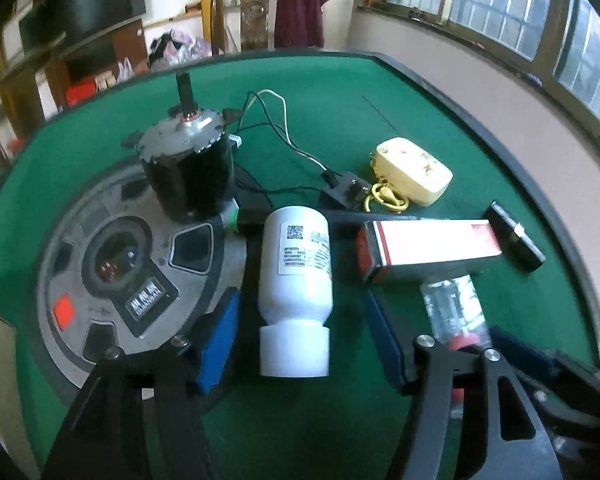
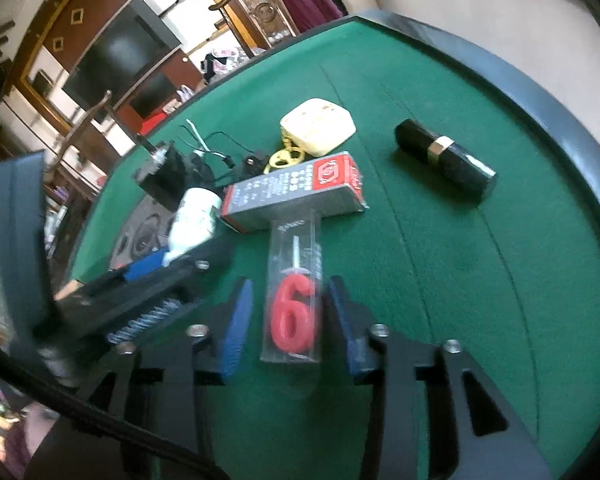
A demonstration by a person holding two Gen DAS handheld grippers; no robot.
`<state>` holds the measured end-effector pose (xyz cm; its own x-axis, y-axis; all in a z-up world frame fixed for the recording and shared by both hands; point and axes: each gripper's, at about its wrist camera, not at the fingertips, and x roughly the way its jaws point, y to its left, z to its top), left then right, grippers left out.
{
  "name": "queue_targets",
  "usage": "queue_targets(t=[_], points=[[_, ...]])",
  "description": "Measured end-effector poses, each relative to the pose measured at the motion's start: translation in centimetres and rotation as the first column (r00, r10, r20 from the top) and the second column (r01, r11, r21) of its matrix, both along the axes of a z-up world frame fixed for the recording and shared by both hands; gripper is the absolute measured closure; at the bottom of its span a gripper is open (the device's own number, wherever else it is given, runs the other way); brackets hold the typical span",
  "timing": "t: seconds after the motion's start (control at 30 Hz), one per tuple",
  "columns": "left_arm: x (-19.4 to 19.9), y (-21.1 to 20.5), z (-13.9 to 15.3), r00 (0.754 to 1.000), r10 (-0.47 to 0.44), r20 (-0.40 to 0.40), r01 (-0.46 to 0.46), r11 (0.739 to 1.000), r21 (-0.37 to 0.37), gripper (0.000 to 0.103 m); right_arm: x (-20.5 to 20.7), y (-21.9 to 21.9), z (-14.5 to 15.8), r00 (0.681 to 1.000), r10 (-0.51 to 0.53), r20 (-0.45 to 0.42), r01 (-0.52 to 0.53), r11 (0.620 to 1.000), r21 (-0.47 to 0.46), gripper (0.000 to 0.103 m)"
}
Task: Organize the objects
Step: 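Carry the white bottle and candle box into the tray and lower them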
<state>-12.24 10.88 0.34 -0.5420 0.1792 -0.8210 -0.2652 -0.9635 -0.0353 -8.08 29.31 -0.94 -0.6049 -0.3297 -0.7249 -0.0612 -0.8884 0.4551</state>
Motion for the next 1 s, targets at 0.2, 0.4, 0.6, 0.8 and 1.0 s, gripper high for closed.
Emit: queue_targets(t=[0.2,0.4,0.6,0.8,1.0], points=[[1.6,-3.1,0.8,1.000,0.020,-0.007,-0.020,0.998,0.052,0.075,0.2,-2.8,0.4,0.999,0.050,-0.020,-0.044,0.973,0.228,0.070],[5.6,-7.1,4.0,0.999,0.043,-0.034,-0.036,0.983,0.178,0.075,0.5,-3.1,0.4,0.998,0.062,-0.022,-0.054,0.960,0.276,0.078],[11.0,-12.9,6.4,0.994,0.088,-0.062,-0.066,0.952,0.299,0.075,0.9,-1.8,0.0,0.993,0.113,-0.021,-0.112,0.992,0.050,0.078],[16.8,-21.1,7.7,0.967,0.222,-0.126,-0.178,0.940,0.291,0.074,1.8,-1.9,-0.6,0.990,0.142,0.001,-0.139,0.973,-0.185,0.078],[20.3,-29.5,5.6,0.924,0.373,-0.086,-0.343,0.907,0.246,0.074,4.2,-6.7,-0.3,0.971,0.238,0.017,-0.218,0.914,-0.344,0.078]])
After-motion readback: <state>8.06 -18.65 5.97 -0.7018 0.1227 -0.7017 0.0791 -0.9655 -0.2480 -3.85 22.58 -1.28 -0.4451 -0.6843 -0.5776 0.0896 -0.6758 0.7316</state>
